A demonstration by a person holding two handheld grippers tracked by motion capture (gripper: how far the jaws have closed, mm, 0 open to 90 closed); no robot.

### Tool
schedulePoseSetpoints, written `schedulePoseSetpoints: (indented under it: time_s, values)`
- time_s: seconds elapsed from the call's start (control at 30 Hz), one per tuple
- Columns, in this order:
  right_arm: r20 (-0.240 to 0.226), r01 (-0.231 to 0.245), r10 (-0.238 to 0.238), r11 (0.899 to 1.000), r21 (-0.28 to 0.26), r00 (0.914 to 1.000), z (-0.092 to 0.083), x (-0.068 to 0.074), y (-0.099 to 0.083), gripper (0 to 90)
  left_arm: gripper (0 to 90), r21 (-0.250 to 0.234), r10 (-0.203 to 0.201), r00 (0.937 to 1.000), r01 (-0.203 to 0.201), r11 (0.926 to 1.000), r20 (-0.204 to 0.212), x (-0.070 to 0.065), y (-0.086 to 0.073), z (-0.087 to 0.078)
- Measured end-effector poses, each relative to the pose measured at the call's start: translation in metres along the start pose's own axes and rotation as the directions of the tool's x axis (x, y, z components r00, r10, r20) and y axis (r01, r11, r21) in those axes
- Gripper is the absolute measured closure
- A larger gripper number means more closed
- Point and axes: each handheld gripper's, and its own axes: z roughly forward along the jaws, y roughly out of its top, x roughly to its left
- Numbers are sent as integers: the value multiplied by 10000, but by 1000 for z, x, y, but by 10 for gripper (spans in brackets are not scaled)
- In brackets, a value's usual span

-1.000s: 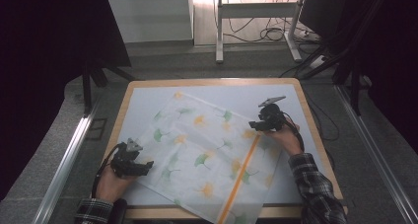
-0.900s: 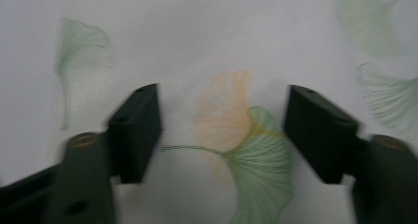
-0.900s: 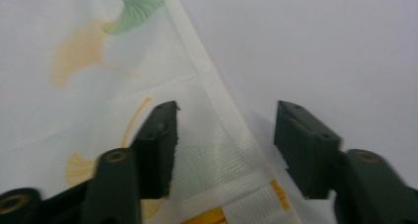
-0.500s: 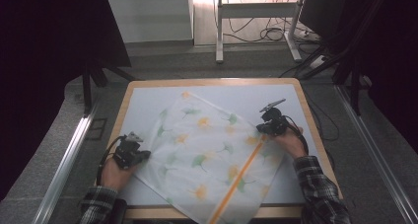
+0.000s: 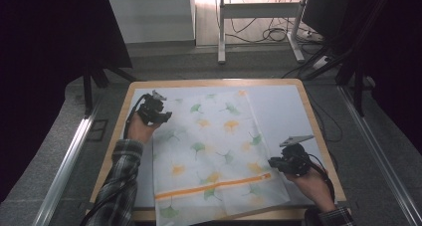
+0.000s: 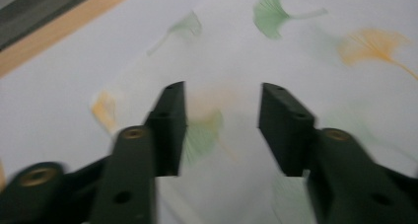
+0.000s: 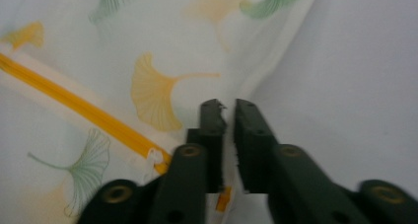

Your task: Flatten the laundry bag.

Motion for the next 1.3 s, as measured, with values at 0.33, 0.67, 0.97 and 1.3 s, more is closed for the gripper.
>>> schedulePoseSetpoints:
  time_s: [0.33,0.67,0.97,1.3]
  values:
    - [960,-272,285,9995,-148,9950,65,-41,54,510,346,579,-915,9927,871,9945,781,-30,-83,-5]
    - [1126,-342,288,9983,462,9932,72,-32,57,884,895,526,-1093,9881,1041,9932,1082,-23,-78,-1]
    - [1512,-297,292,9996,10,9881,51,-32,48,876,882,124,-295,9986,290,9995,441,-7,-30,38]
    - [1610,-185,231,9994,-301,9867,51,-43,39,694,405,-426,-1010,9794,1100,9930,1750,-17,-51,22]
